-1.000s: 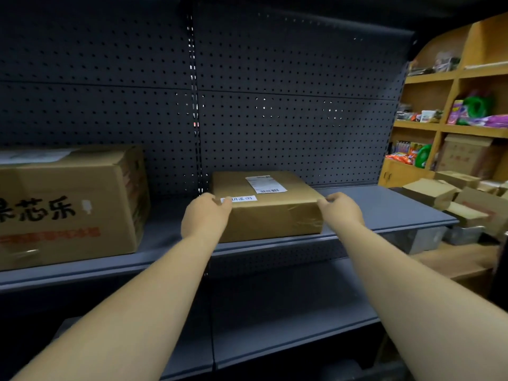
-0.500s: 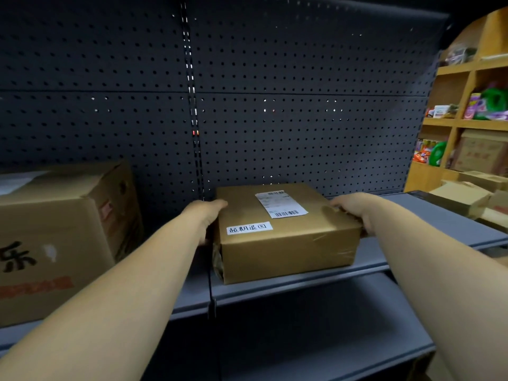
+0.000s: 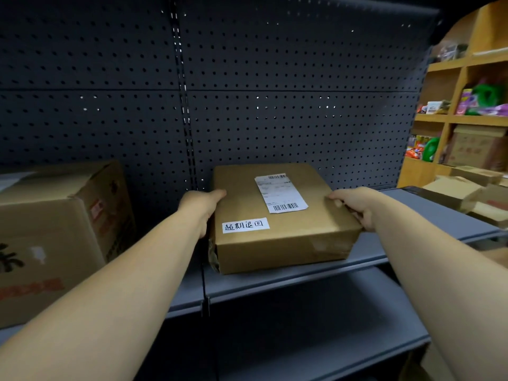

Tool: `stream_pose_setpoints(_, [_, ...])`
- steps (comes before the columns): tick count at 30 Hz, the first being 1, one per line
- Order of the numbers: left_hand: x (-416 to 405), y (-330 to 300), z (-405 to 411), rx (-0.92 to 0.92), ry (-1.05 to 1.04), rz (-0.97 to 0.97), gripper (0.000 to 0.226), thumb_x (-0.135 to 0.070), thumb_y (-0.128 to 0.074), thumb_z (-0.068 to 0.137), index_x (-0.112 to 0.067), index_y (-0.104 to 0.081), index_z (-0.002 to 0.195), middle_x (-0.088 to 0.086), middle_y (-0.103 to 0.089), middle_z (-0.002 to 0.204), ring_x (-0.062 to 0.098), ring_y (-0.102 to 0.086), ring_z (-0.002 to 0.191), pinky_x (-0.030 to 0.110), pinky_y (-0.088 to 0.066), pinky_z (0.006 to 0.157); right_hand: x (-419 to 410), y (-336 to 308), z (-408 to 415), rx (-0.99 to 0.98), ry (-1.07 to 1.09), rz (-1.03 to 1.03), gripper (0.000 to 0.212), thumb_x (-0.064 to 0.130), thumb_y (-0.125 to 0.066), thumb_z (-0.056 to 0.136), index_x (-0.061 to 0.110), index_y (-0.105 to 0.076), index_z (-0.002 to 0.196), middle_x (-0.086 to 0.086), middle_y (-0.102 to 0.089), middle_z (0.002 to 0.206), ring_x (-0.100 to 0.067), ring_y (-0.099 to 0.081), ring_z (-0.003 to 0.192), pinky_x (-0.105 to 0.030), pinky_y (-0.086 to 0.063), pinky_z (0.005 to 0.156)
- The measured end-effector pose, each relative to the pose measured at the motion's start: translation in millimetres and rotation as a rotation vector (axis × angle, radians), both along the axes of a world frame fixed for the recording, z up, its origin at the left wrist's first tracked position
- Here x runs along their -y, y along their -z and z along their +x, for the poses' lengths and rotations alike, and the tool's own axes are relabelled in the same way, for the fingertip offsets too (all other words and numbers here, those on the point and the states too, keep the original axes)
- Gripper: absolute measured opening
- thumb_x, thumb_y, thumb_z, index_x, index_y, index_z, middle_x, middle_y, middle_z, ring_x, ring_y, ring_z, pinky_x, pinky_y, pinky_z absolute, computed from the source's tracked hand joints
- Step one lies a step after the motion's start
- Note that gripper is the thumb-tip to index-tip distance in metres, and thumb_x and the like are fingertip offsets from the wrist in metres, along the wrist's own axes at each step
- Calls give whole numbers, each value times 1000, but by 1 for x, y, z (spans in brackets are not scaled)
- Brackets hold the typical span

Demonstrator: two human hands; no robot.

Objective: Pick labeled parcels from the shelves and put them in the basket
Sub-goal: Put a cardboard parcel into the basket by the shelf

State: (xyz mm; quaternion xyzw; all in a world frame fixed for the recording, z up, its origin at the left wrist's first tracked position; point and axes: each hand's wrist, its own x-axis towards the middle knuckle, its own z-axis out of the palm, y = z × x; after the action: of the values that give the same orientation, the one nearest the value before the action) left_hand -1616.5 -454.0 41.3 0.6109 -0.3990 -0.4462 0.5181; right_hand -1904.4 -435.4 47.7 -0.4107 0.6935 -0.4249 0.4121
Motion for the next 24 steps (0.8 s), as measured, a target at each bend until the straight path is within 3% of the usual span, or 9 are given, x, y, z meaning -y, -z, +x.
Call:
stream_pose_setpoints(2, [-7,-1,-1,-19,7,-50,18,-29,-72,81,-13,-64,85,9,-67,87,24,-64,71,29,-47,52,-7,2,-2,8,25,-52,27,32,-70,81,9,-56,75,-15,-64,101,-33,-62,93,-46,-53,84])
stream_pose_setpoints(5, [-20,0,-3,-33,8,-124,43,-29,-73,80,-16,-62,119,8,-68,104,23,-65,82,28,-48,54,-19,8,-4,48,44,-100,30,35,-72,79,8,-60,86,-13,-66,97,-30,-63,84,-41,-55,74])
stream_pose_setpoints(8, [-35,0,-6,-41,-4,-211,43,-26,-73,80,-18,-61,120,2,-68,96,18,-65,79,27,-50,55,-32,14,-6,48,63,-166,44,39,-70,79,11,-61,112,-10,-64,108,-31,-61,97,-45,-53,86])
stream_pose_setpoints(11, [-53,3,-13,-26,-22,-274,38,-24,-73,80,-21,-63,116,-2,-69,91,15,-67,76,26,-52,53,-51,19,-7,-12,88,-246,51,44,-66,80,17,-57,122,-4,-59,118,-29,-54,107,-47,-49,93])
stream_pose_setpoints(17, [-88,11,-32,-1,-37,-385,46,-23,-71,81,-23,-58,125,-3,-67,108,13,-66,86,36,-57,75,-94,25,-15,-36,147,-351,34,45,-63,82,23,-58,108,2,-62,109,-25,-56,101,-46,-50,90])
stream_pose_setpoints(24, [-126,18,-74,11,27,-455,44,-26,-69,83,-27,-58,125,-9,-66,112,11,-64,96,38,-55,87,-149,43,-45,-31,295,-479,30,44,-64,81,26,-59,105,7,-63,103,-15,-54,90,-32,-36,66])
